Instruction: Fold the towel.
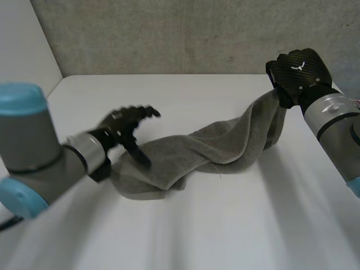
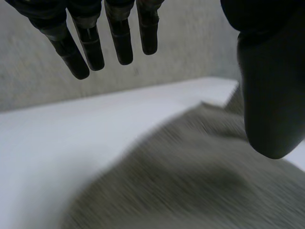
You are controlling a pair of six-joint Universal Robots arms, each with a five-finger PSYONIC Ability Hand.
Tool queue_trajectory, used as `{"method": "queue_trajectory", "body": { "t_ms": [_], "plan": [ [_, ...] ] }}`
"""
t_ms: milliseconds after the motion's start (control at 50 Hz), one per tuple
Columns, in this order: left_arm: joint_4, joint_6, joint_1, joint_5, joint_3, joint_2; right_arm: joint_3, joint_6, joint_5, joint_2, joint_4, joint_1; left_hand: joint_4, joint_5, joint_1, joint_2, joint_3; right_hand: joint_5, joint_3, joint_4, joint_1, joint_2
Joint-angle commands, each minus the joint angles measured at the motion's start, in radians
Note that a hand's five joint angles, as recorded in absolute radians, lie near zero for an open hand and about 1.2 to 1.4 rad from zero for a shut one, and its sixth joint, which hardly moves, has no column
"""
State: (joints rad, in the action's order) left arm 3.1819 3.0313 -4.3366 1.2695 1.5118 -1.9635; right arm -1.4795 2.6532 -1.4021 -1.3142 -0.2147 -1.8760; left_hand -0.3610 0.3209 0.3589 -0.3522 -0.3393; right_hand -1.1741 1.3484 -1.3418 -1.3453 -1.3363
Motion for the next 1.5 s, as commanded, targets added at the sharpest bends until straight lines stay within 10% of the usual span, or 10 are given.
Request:
{"method": "queue_trajectory", "body": {
  "t_ms": [20,240,720,1020,1120,1260,1500],
  "plan": [
    [0.065,0.001,0.233,0.221,0.091,0.000,-0.019,-0.013,-0.002,0.036,-0.005,0.018,0.106,-0.241,-0.104,0.098,0.085,-0.048,0.048,-0.054,-0.051,-0.060],
    [0.202,0.037,0.400,0.419,0.084,-0.093,-0.044,-0.015,0.000,0.069,-0.005,0.014,0.101,-0.235,-0.098,0.092,0.079,-0.048,0.048,-0.054,-0.051,-0.060],
    [0.455,0.328,0.378,0.669,0.038,-0.201,-0.059,-0.016,0.002,0.085,-0.002,0.005,-0.310,0.176,0.312,-0.319,-0.332,-0.048,0.048,-0.054,-0.051,-0.060],
    [0.435,0.365,0.204,0.625,0.056,-0.049,-0.044,-0.068,-0.005,0.092,0.009,0.018,-0.449,0.314,0.451,-0.457,-0.470,-0.048,0.048,-0.054,-0.051,-0.060],
    [0.319,0.509,0.132,0.481,0.067,-0.040,-0.033,-0.078,-0.005,0.089,0.025,0.018,-0.542,0.407,0.544,-0.550,-0.563,-0.048,0.048,-0.054,-0.051,-0.060],
    [0.182,0.595,0.100,0.377,0.065,-0.009,0.054,-0.179,-0.002,0.081,0.253,0.011,-1.034,0.900,1.036,-1.043,-1.056,-0.048,0.048,-0.054,-0.051,-0.060],
    [0.032,0.610,0.058,0.263,-0.013,0.015,0.165,-0.360,-0.003,0.128,0.520,0.015,-1.035,0.901,1.037,-1.044,-1.057,-0.048,0.048,-0.054,-0.051,-0.060]
  ]
}}
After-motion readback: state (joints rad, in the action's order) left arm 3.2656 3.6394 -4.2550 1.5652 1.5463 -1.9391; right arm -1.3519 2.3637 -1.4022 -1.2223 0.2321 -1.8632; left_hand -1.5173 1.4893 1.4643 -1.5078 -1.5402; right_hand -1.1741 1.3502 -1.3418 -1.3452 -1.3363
